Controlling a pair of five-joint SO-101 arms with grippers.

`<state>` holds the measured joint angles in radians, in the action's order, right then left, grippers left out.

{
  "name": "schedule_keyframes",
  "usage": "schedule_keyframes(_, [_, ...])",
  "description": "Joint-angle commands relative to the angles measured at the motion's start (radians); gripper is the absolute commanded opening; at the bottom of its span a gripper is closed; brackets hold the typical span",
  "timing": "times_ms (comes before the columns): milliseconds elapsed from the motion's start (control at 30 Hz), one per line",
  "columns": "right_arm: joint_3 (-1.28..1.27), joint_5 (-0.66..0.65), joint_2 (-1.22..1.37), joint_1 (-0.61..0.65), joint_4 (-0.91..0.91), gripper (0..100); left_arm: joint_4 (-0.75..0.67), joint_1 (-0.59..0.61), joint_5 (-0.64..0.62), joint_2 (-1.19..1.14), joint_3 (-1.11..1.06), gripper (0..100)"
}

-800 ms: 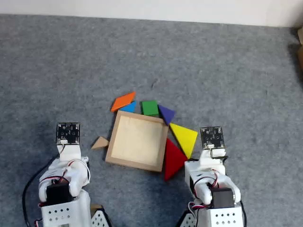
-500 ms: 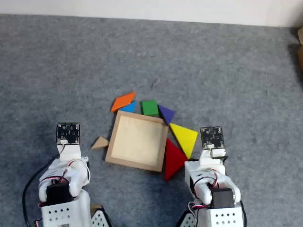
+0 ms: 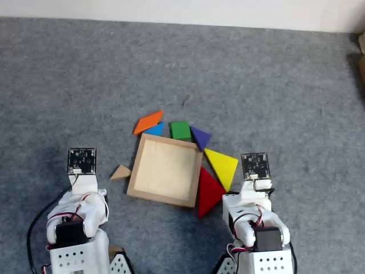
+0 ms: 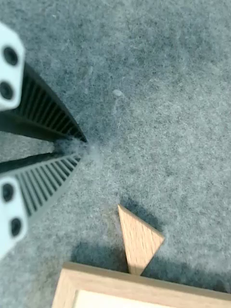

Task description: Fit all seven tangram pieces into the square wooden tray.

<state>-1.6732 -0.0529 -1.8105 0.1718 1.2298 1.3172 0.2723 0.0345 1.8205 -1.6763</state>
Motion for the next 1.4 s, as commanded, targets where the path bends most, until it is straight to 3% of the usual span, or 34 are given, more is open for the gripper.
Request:
schedule_keyframes(0, [-0.091,0.003,-0.002,-0.010,0.004,0.5,0.005,-0.018,0.005,-0.001,-0.019,1])
schedule_keyframes(1067, [-0.084,0.003,-0.002,-0.013,0.001,0.5,0.003,-0.027,0.005,-0.001,-0.019,1])
schedule_keyframes(1233, [-0.035,0.003,-0.004,-0.174,-0.076,0.5,-0.021,-0.005,0.009,-0.001,0.010,1])
schedule_keyframes(1367, [0.025,-0.035,-0.002,-0.249,-0.197,0.7,-0.078,0.111,0.009,-0.001,0.044,1])
